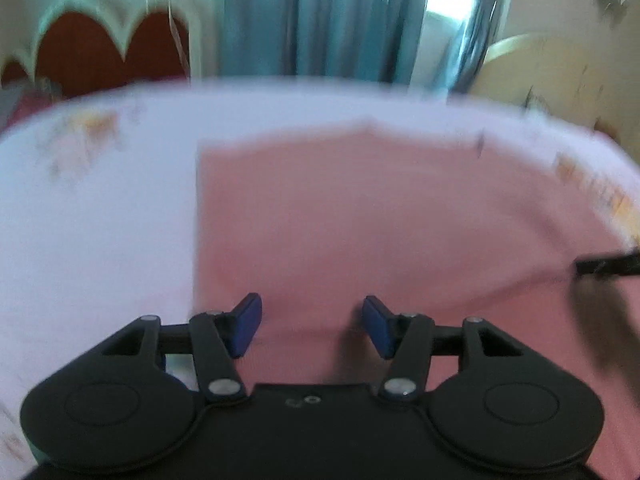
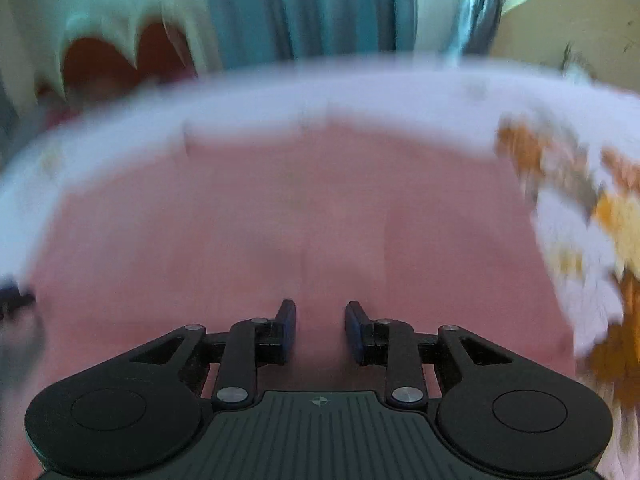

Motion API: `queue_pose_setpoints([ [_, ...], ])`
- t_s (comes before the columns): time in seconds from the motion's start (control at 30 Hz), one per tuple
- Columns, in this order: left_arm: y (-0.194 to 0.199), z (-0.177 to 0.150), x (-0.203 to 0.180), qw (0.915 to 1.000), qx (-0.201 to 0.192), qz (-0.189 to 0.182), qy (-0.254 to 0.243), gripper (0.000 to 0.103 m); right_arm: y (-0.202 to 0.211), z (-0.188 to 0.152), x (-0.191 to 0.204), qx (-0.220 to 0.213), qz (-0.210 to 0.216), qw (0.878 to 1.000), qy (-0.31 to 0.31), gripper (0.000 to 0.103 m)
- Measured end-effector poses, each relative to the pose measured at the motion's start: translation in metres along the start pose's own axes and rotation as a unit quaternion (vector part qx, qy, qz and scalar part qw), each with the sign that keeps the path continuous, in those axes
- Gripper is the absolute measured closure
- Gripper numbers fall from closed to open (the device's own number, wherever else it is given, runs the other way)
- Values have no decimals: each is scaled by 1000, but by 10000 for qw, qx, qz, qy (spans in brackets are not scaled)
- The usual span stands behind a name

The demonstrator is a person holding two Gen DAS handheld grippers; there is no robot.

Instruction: Fold small clothes

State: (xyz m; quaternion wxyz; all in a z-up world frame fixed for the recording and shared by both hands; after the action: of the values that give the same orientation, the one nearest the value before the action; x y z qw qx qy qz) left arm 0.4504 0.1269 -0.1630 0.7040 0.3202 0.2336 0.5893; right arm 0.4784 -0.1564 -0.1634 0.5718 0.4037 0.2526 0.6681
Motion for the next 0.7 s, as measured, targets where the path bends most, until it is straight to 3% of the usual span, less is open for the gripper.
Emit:
queue_pose_setpoints([
  [0.07,3,0,3,9999,-37,-103,46,46,6,-3,-2,-10,-31,9999,135,74],
  [0.13,6,10,8,9996,-135,-201,163,45,16,5,-9,-378,72,9992,-53,74],
  [0.27,-10,51,9,9988,-392,-289,41,40,8,44,-5,-744,330,9959,-394,74],
  [0.47,-64,98,-26,9968,-409,-684,-78,36,-50,88,53,-562,920,9935,-378,74],
  [0.57,-84,100,-14,9984,-340,-405,-208,35,-68,86,59,-384,833,9958,-2,74],
  [0.7,-97,88,55,9989,45,455,44,36,-65,86,9,-630,47,9980,-63,77],
])
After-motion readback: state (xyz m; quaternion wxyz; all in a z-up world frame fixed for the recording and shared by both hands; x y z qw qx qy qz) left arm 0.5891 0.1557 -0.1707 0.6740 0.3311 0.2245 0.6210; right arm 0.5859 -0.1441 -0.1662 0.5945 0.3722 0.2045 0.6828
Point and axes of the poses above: each gripper's, at about its wrist camera, not at the fingertips, and y roughly against the way its jaws point, x to its left, z to its top, the point moved 6 cm from there along -y, roughly the way its jaws point, and after that the axes turned 9 degrees about -y, right-handed, at the moved point
